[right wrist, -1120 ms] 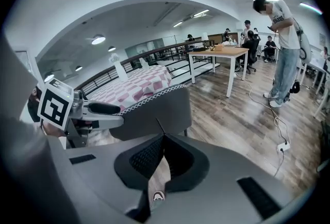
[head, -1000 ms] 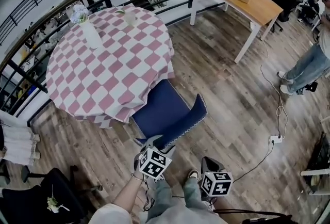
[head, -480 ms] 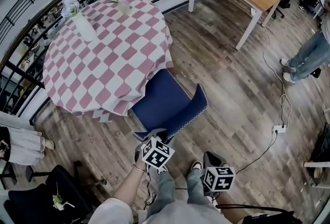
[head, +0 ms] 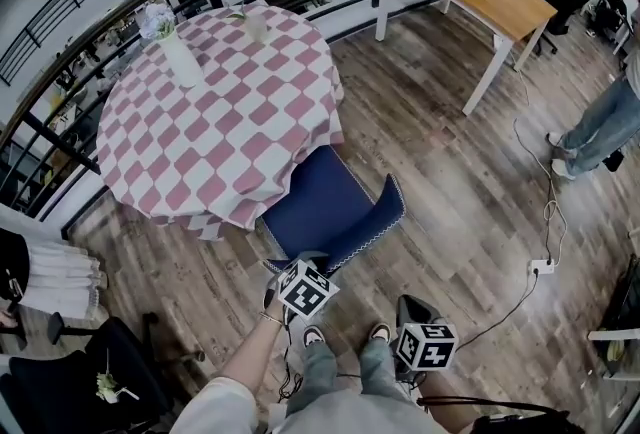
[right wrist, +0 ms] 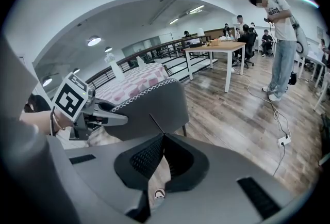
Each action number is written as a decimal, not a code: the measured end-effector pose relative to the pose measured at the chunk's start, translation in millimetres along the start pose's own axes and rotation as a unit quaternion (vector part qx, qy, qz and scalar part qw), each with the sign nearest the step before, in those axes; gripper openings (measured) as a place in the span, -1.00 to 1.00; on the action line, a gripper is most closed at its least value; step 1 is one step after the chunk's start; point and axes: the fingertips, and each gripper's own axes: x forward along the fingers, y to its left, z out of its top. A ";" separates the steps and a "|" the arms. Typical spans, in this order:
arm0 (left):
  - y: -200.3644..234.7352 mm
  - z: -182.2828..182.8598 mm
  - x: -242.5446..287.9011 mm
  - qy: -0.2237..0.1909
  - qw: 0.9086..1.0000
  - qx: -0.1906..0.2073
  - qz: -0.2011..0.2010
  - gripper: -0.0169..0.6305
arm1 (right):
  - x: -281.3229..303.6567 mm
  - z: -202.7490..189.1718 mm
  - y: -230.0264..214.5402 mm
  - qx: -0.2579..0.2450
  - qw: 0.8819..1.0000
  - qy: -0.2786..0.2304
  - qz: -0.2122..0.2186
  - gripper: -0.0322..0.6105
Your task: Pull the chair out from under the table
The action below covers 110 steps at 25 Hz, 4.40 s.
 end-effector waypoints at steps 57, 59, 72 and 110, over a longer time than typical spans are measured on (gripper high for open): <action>-191.5 -46.0 -2.7 0.041 0.996 0.017 -0.081 -0.62 | -67.5 25.2 -20.3 -0.030 0.997 -0.059 0.040 -0.85; -196.5 -48.4 -4.6 0.048 0.995 0.019 -0.084 -0.62 | -67.4 24.9 -22.8 -0.032 0.997 -0.057 0.042 -0.85; -233.1 -54.6 -6.3 0.051 0.993 0.005 -0.104 -0.58 | -70.1 23.2 -42.1 -0.033 0.997 -0.049 0.050 -0.85; -209.7 -56.6 -88.6 0.111 0.935 -0.024 -0.335 -0.12 | -17.4 51.6 18.4 -0.082 0.989 0.000 0.123 -0.85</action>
